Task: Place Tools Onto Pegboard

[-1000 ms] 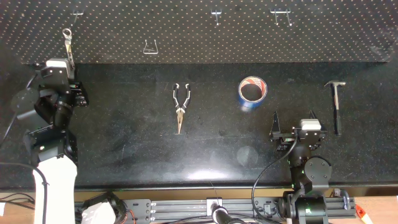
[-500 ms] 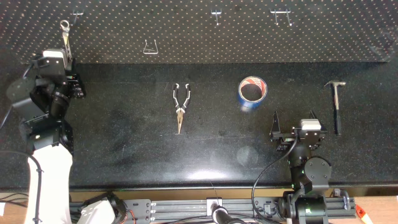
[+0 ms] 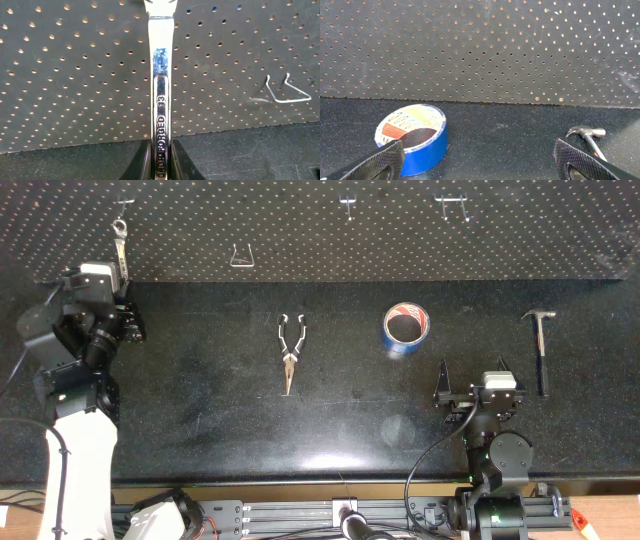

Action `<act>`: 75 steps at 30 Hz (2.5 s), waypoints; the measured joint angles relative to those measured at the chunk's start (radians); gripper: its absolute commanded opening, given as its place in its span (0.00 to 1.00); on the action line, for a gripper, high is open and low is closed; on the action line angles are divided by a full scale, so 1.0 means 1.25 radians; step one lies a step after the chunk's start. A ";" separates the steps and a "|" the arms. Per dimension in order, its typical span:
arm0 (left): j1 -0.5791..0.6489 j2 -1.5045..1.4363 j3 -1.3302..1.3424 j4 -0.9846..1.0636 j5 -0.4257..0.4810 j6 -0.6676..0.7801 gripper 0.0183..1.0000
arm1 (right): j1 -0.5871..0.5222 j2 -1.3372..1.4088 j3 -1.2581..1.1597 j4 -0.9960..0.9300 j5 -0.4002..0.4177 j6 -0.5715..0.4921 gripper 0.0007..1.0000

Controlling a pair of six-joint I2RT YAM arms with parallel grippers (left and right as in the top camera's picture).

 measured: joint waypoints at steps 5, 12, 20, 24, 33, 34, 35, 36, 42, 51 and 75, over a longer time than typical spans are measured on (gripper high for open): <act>0.000 0.000 0.000 0.000 0.000 0.000 0.01 | 0.000 0.000 0.000 0.000 0.000 0.000 0.96; 0.000 0.027 0.001 0.002 0.000 0.001 0.01 | 0.000 0.000 0.000 0.000 0.000 0.000 0.96; 0.000 0.060 0.006 0.036 -0.003 0.001 0.01 | 0.000 0.000 0.000 0.000 0.000 0.000 0.96; 0.000 0.072 0.022 0.036 -0.003 0.001 0.01 | 0.000 0.000 0.000 0.000 0.000 0.000 0.96; 0.000 -0.024 0.034 -0.107 -0.009 0.001 0.01 | 0.000 0.000 0.000 0.000 0.000 0.000 0.96; 0.000 -0.055 0.034 -0.106 -0.009 0.001 0.01 | 0.000 0.000 0.000 0.000 0.000 0.000 0.96; 0.000 -0.074 0.034 -0.105 -0.009 0.001 0.01 | 0.000 0.000 0.000 0.000 0.000 0.000 0.96; -0.002 -0.097 0.034 -0.104 -0.009 0.001 0.01 | 0.000 0.000 0.000 0.000 0.000 0.000 0.96; -0.016 -0.126 0.034 -0.107 -0.037 0.036 0.01 | 0.000 0.000 0.000 0.000 0.000 0.000 0.96; -0.016 -0.083 0.034 -0.105 -0.072 0.087 0.01 | 0.000 0.000 0.000 0.000 0.000 0.000 0.96; -0.016 -0.022 0.034 -0.033 -0.093 0.095 0.01 | 0.000 0.000 0.000 0.000 0.000 0.000 0.96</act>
